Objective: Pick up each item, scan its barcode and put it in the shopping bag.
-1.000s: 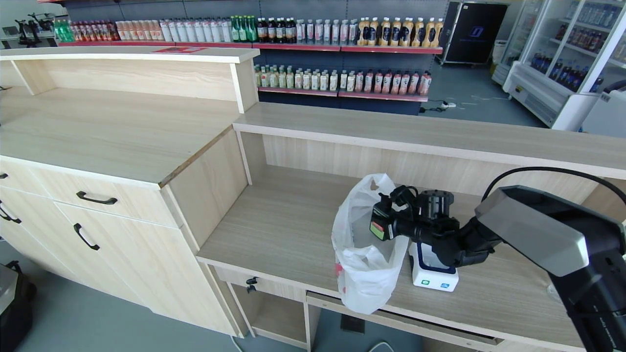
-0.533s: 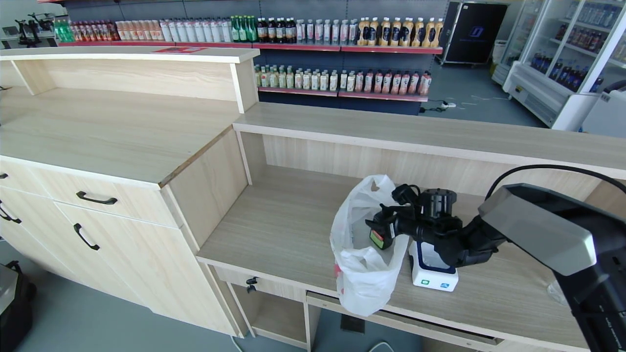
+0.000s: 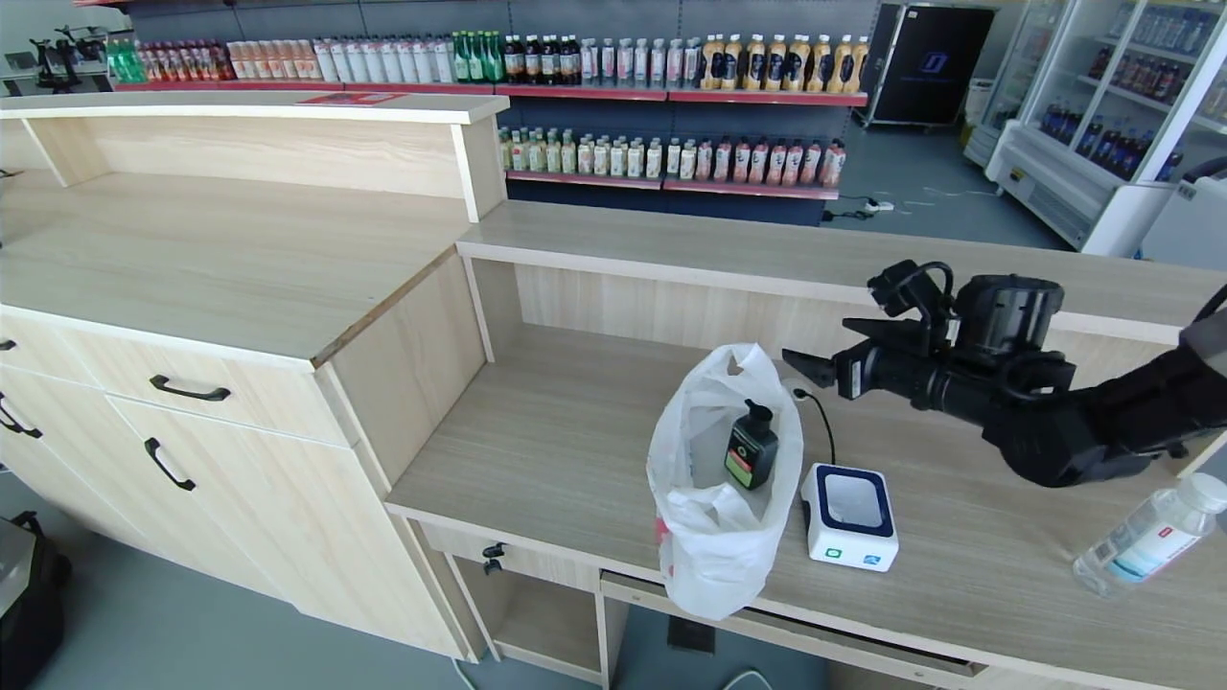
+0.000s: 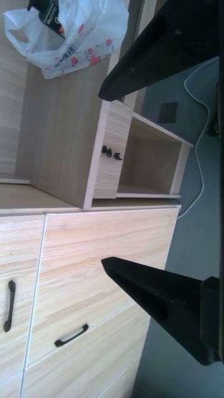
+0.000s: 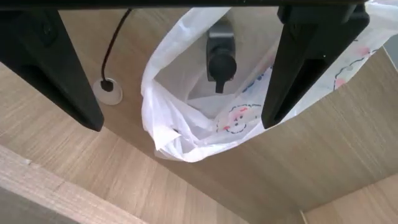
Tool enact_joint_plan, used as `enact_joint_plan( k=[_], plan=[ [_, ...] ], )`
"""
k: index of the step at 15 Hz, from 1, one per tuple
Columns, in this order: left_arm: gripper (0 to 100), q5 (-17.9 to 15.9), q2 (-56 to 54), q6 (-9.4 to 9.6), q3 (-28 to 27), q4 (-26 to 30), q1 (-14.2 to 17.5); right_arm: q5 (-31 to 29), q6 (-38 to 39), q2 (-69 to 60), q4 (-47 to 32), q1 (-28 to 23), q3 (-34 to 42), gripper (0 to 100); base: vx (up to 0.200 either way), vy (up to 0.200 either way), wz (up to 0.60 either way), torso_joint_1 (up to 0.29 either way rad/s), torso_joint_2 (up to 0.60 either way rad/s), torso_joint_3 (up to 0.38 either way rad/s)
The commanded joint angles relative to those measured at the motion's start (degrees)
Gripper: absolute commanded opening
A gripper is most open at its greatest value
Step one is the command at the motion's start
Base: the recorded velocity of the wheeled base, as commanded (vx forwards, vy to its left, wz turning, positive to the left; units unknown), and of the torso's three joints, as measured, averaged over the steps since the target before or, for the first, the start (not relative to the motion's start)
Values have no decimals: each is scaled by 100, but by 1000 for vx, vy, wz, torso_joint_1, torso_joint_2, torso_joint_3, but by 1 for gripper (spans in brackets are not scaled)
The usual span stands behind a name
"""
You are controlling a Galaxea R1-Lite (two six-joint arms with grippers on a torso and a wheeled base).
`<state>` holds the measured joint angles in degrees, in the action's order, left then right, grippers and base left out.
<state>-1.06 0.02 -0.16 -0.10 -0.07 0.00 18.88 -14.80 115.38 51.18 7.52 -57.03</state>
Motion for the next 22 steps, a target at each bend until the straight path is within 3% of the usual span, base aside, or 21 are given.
enact_joint_plan(
  k=[1,4,7,9,10,12,13,15,17,22],
  plan=[
    [100,1,-2,-2,1,-1,0,-298,-709,-2248,-767,-884,1212,100,0,0,0,0,0,0],
    [100,1,-2,-2,1,-1,0,-491,-1130,-3294,-1031,-1693,2249,100,0,0,-600,-2,1,5],
    [100,1,-2,-2,1,-1,0,-702,-1289,-3786,-1365,-2413,2354,100,0,0,-600,5,4,7],
    [100,1,-2,-2,1,-1,0,-1546,-1183,-4033,-2235,-2791,2424,100,0,0,-600,-7,7,7],
    [100,1,-2,-2,1,-1,0,-1756,-893,-3980,-2806,-3002,2433,100,0,0,-600,2,2,7],
    [100,1,-2,-2,1,-1,0,-1765,-480,-3435,-3140,-3222,2433,100,0,0,0,0,0,0],
    [100,1,-2,-2,1,-1,0,-1756,-357,-3110,-3061,-3239,2442,100,0,0,0,0,0,0],
    [100,1,-2,-2,1,-1,0,-1572,21,-2196,-1945,-3248,2442,100,0,0,0,0,0,0],
    [100,1,-2,-2,1,-1,0,-763,-85,-1545,-855,-3266,2451,100,0,0,0,0,0,0],
    [100,1,-2,-2,1,-1,0,-667,-418,-763,-152,-3275,2477,100,0,0,0,0,0,0]
  ],
)
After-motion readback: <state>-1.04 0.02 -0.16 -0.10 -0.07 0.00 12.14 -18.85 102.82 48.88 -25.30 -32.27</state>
